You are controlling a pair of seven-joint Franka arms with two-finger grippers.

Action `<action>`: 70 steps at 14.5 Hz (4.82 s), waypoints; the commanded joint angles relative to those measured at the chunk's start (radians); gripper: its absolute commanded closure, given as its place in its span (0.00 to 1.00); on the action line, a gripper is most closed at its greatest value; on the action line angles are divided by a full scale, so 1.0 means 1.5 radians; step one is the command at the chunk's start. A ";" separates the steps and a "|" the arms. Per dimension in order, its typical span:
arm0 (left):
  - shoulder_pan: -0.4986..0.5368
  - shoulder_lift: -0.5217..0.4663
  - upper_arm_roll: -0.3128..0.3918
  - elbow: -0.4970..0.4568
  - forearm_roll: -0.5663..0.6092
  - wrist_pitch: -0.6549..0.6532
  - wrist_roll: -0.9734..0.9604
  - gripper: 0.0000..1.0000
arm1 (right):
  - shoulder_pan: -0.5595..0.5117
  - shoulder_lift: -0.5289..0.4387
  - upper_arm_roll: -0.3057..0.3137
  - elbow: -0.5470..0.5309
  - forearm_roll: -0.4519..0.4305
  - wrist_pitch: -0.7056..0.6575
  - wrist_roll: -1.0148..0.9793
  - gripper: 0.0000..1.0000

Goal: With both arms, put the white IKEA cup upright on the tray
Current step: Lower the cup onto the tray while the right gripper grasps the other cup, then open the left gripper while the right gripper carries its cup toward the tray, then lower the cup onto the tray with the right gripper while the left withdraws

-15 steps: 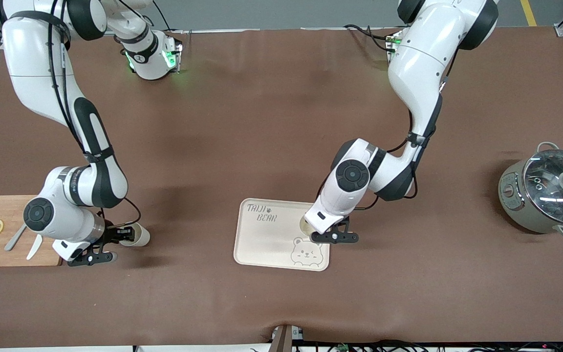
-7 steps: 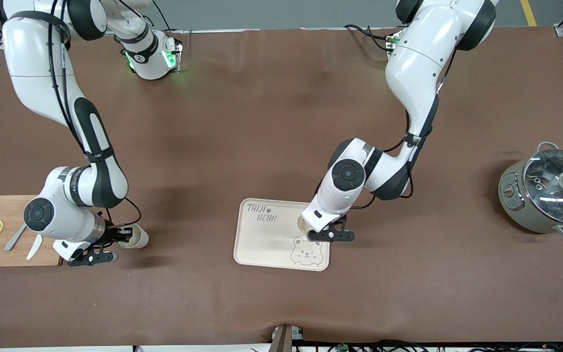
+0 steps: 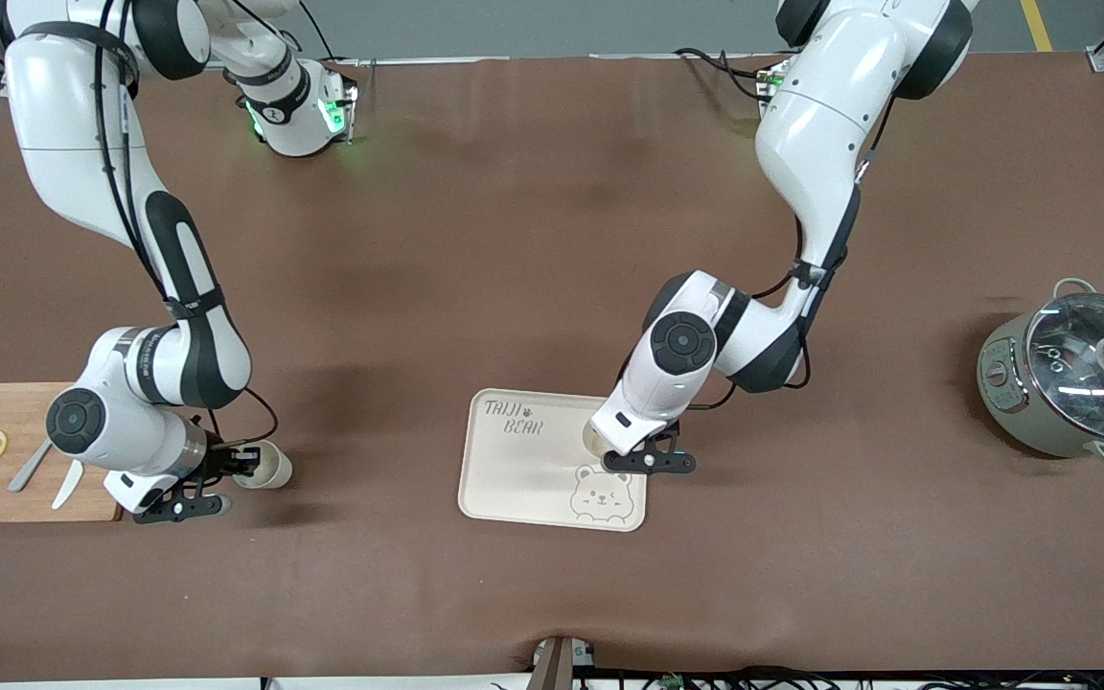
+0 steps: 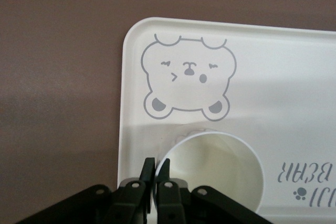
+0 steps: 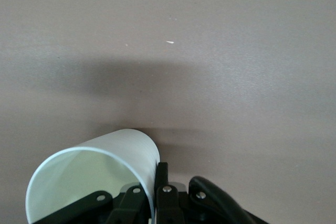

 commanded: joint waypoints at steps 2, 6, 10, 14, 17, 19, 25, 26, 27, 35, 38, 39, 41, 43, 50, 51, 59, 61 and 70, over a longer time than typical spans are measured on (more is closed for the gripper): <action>-0.006 0.007 0.006 0.012 0.006 0.002 0.004 0.92 | -0.002 0.002 0.019 0.038 0.050 -0.052 0.011 1.00; -0.005 0.005 0.006 0.012 0.002 0.002 -0.006 0.00 | 0.002 0.003 0.019 0.086 0.060 -0.125 0.065 1.00; -0.020 0.003 0.006 0.012 0.004 0.002 -0.048 0.00 | 0.043 0.003 0.020 0.122 0.058 -0.179 0.184 1.00; -0.021 0.001 0.006 0.012 0.006 0.001 -0.061 0.00 | 0.102 0.003 0.020 0.138 0.058 -0.178 0.322 1.00; -0.035 -0.001 0.006 0.012 0.006 -0.005 -0.086 0.00 | 0.148 0.005 0.020 0.147 0.057 -0.167 0.435 1.00; -0.034 -0.010 0.006 0.012 0.007 -0.018 -0.095 0.00 | 0.171 0.009 0.020 0.156 0.057 -0.155 0.489 1.00; -0.018 -0.026 0.008 0.013 0.009 -0.055 -0.085 0.00 | 0.234 0.034 0.019 0.159 0.057 -0.071 0.626 1.00; -0.015 -0.027 0.008 0.014 0.009 -0.063 -0.085 0.00 | 0.243 0.041 0.019 0.162 0.056 -0.063 0.644 1.00; -0.014 -0.033 0.008 0.014 0.008 -0.080 -0.079 0.00 | 0.252 0.049 0.019 0.166 0.055 -0.054 0.663 1.00; 0.061 -0.071 -0.002 0.017 -0.001 -0.157 0.060 0.00 | 0.304 0.100 0.018 0.184 0.054 0.026 0.759 1.00; 0.096 -0.098 -0.001 0.017 0.000 -0.179 0.105 0.00 | 0.314 0.111 0.018 0.184 0.054 0.042 0.771 1.00; 0.102 -0.101 0.003 0.017 0.006 -0.181 0.113 0.00 | 0.314 0.112 0.018 0.183 0.054 0.044 0.771 1.00; 0.109 -0.114 0.008 0.015 0.007 -0.186 0.165 0.00 | 0.317 0.115 0.018 0.184 0.054 0.046 0.777 1.00; 0.165 -0.133 0.005 0.015 0.004 -0.209 0.218 0.00 | 0.318 0.117 0.018 0.183 0.054 0.050 0.777 1.00; 0.240 -0.200 0.008 0.013 -0.001 -0.266 0.298 0.00 | 0.316 0.117 0.018 0.183 0.054 0.049 0.774 0.37; 0.244 -0.206 0.008 0.013 -0.001 -0.269 0.293 0.00 | 0.316 0.117 0.018 0.183 0.053 0.049 0.774 0.19; 0.241 -0.338 0.003 -0.065 0.009 -0.370 0.322 0.00 | 0.309 0.104 0.018 0.181 0.037 0.040 0.738 0.00; 0.242 -0.398 0.002 -0.108 0.002 -0.370 0.322 0.00 | 0.309 0.089 0.017 0.177 0.036 0.022 0.724 0.00; 0.243 -0.577 0.002 -0.316 -0.001 -0.308 0.335 0.00 | 0.295 -0.057 0.014 0.178 -0.001 -0.210 0.679 0.00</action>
